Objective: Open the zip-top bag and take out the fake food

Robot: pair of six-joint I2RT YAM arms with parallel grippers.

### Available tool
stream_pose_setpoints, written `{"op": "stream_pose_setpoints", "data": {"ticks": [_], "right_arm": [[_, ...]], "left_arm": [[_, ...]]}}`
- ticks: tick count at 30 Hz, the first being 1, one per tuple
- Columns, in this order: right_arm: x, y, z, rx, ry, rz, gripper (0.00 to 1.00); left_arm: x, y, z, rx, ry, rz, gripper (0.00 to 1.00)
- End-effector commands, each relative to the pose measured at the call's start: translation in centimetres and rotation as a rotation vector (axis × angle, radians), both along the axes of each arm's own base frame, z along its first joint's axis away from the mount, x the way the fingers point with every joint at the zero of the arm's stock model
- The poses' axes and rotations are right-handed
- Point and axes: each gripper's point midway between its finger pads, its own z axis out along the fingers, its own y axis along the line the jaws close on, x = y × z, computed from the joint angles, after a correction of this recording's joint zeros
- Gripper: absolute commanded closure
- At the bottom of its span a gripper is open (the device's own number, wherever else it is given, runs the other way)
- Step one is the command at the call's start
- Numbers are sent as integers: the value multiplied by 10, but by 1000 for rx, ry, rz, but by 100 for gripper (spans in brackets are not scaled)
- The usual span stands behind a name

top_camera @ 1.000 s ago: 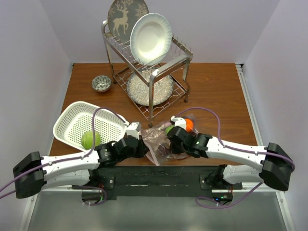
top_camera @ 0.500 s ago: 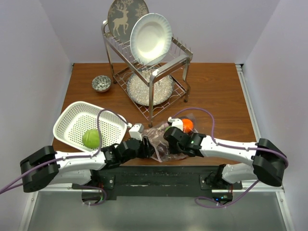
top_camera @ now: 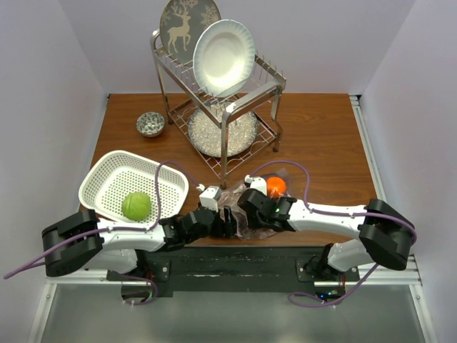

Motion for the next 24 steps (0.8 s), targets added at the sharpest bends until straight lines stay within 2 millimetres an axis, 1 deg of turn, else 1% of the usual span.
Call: {"op": "stream_pose_setpoints", "data": {"ticks": [1, 5, 7, 9, 10, 11, 12, 13, 14, 15, 16, 17, 18, 19, 20, 21, 22, 23, 24], "right_arm": [[3, 25, 10, 95, -12, 31, 83], [2, 29, 11, 118, -9, 40, 81], [2, 27, 10, 114, -7, 35, 81], [2, 23, 10, 105, -13, 19, 81], [6, 20, 12, 103, -31, 4, 81], [6, 18, 11, 97, -32, -2, 82], [5, 15, 11, 84, -34, -7, 82], [8, 11, 11, 71, -46, -20, 82], [9, 8, 11, 64, -50, -31, 83], [9, 2, 9, 43, -52, -41, 83], [11, -2, 9, 34, -60, -55, 85], [12, -6, 8, 29, -60, -64, 85], [12, -9, 7, 24, -59, -71, 85], [15, -13, 7, 24, -60, -83, 85], [14, -18, 4, 20, -54, -89, 85], [16, -19, 6, 32, -58, -95, 86], [18, -22, 6, 38, -59, -106, 87], [18, -24, 5, 36, -56, -105, 88], [19, -25, 7, 42, -61, -110, 89]], "left_arm": [[11, -14, 12, -10, -59, 4, 19], [11, -20, 8, 9, -51, -7, 18], [10, -22, 4, 30, -43, -14, 18], [12, -19, 2, 51, -40, 12, 20], [13, -17, 1, 59, -43, 27, 24], [13, -16, 5, 47, -45, 36, 28], [14, -14, 6, 45, -47, 43, 38], [14, -11, 6, 52, -48, 50, 43], [14, -10, 12, 43, -51, 52, 47], [14, -8, 14, 48, -54, 58, 56], [14, -3, 13, 69, -51, 67, 60], [14, -1, 18, 61, -54, 74, 62], [14, 2, 19, 65, -51, 80, 66], [13, 10, 15, 93, -46, 96, 66], [13, 14, 19, 79, -44, 109, 66], [13, 17, 20, 83, -45, 119, 67], [12, 25, 16, 108, -38, 128, 67], [12, 27, 22, 87, -39, 140, 67], [11, 32, 22, 95, -35, 150, 69]]}}
